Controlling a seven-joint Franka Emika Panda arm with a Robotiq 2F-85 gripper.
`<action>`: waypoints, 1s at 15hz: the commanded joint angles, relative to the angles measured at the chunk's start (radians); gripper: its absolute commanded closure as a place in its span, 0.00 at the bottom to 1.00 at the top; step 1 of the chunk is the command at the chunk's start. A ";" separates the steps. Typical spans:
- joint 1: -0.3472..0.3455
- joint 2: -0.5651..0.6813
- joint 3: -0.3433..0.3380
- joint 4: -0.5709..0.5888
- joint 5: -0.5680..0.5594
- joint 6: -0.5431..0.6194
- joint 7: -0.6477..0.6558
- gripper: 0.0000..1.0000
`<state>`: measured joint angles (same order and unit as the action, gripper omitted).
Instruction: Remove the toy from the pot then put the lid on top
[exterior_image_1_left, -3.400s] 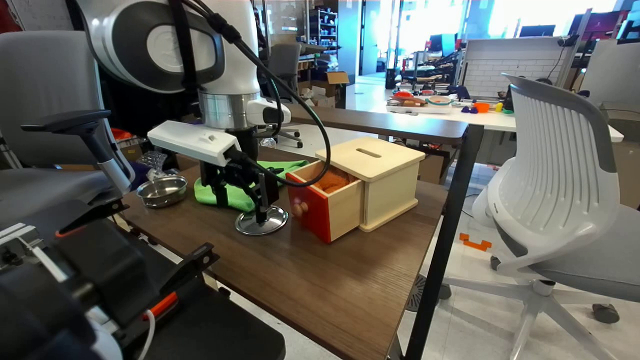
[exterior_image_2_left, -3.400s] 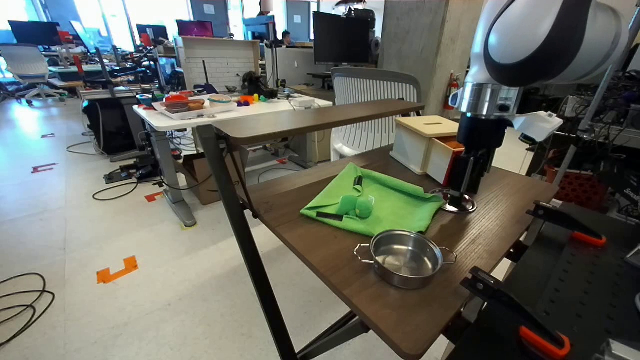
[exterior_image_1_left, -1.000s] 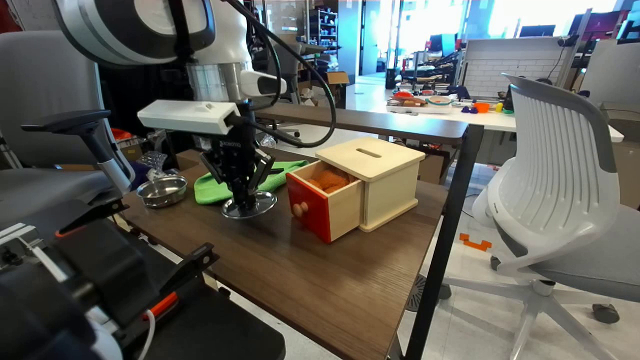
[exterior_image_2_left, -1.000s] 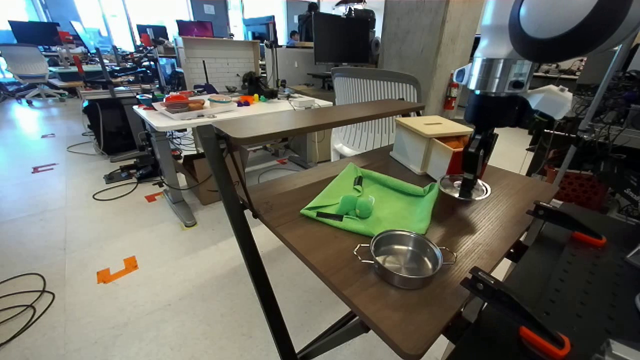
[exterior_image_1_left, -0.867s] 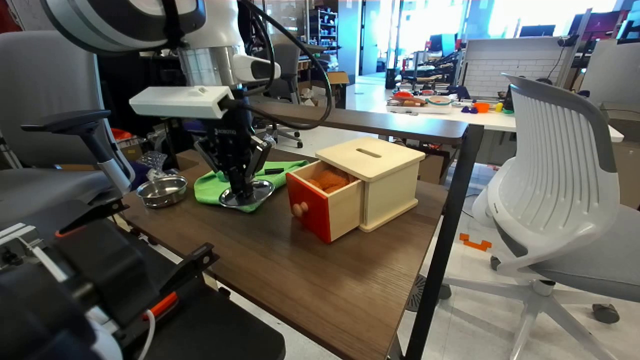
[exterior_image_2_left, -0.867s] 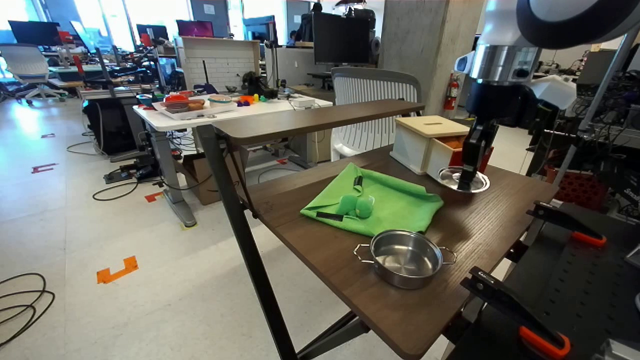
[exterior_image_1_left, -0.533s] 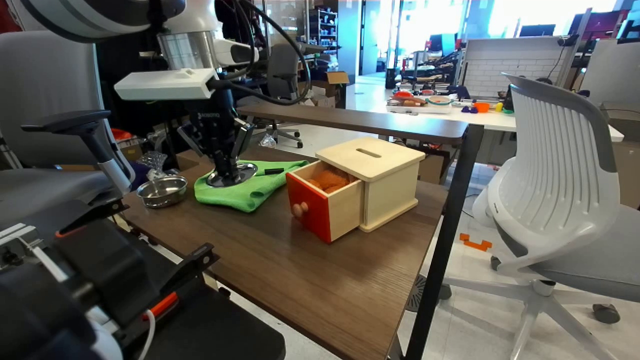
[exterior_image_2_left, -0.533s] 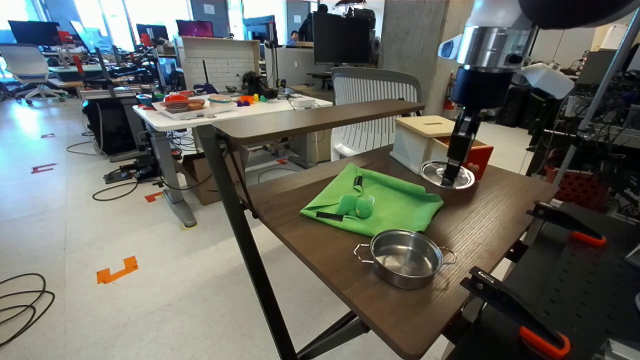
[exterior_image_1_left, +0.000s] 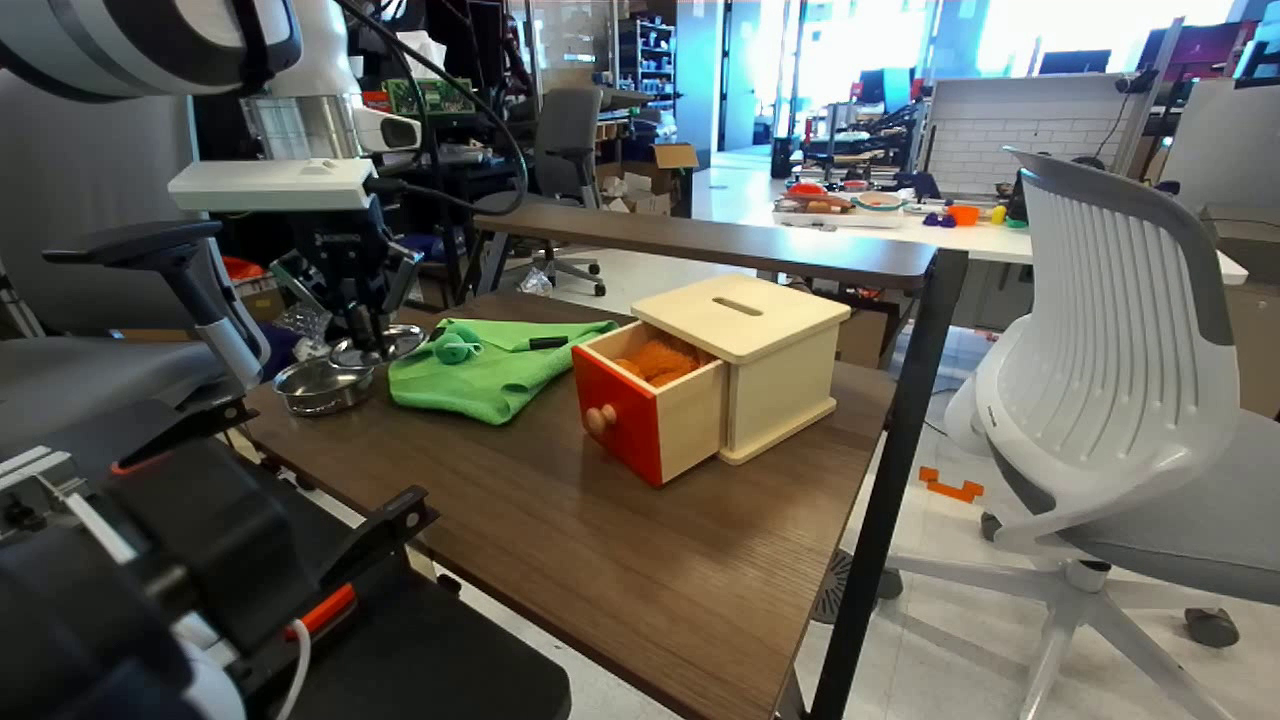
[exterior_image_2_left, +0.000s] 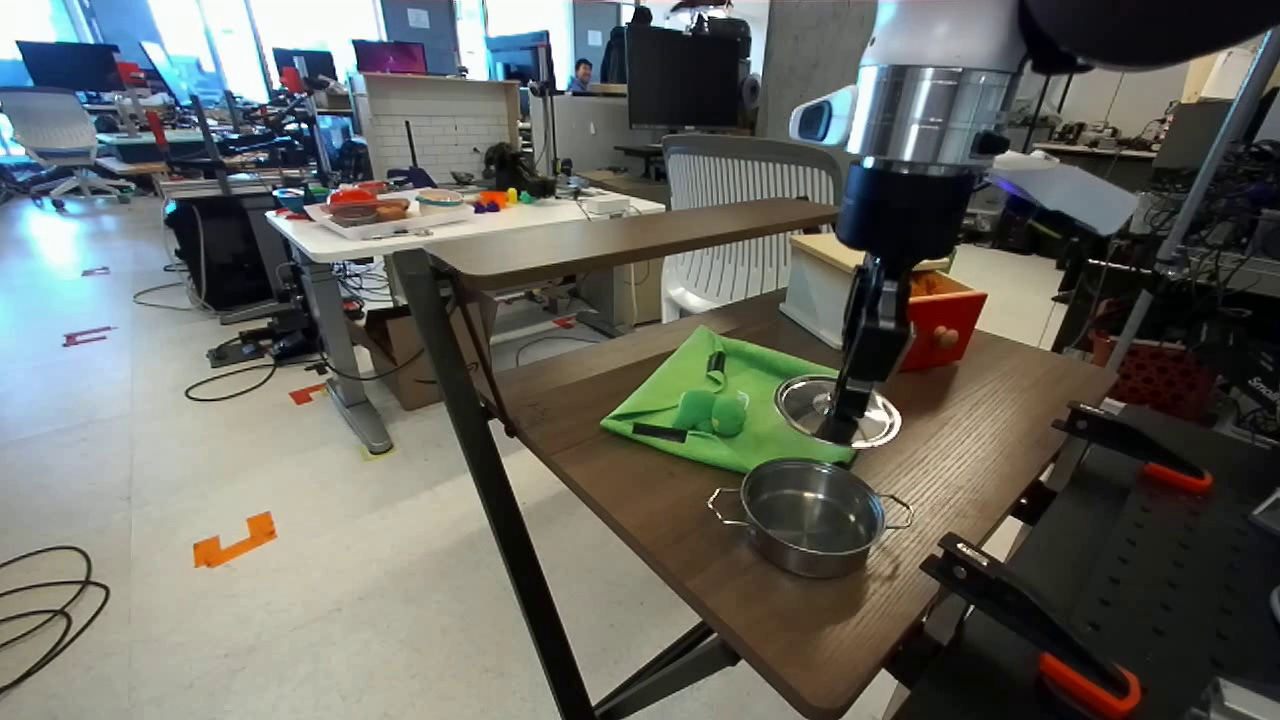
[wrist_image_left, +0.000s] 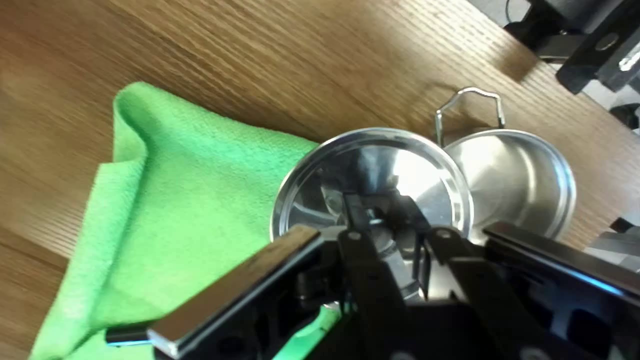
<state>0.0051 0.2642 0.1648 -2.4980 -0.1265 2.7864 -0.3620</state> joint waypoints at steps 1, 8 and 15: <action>0.025 0.027 0.032 0.015 -0.003 -0.028 -0.046 0.95; 0.068 0.066 0.067 0.034 -0.020 -0.046 -0.063 0.95; 0.086 0.102 0.056 0.064 -0.037 -0.052 -0.048 0.95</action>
<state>0.0789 0.3449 0.2342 -2.4697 -0.1343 2.7650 -0.4138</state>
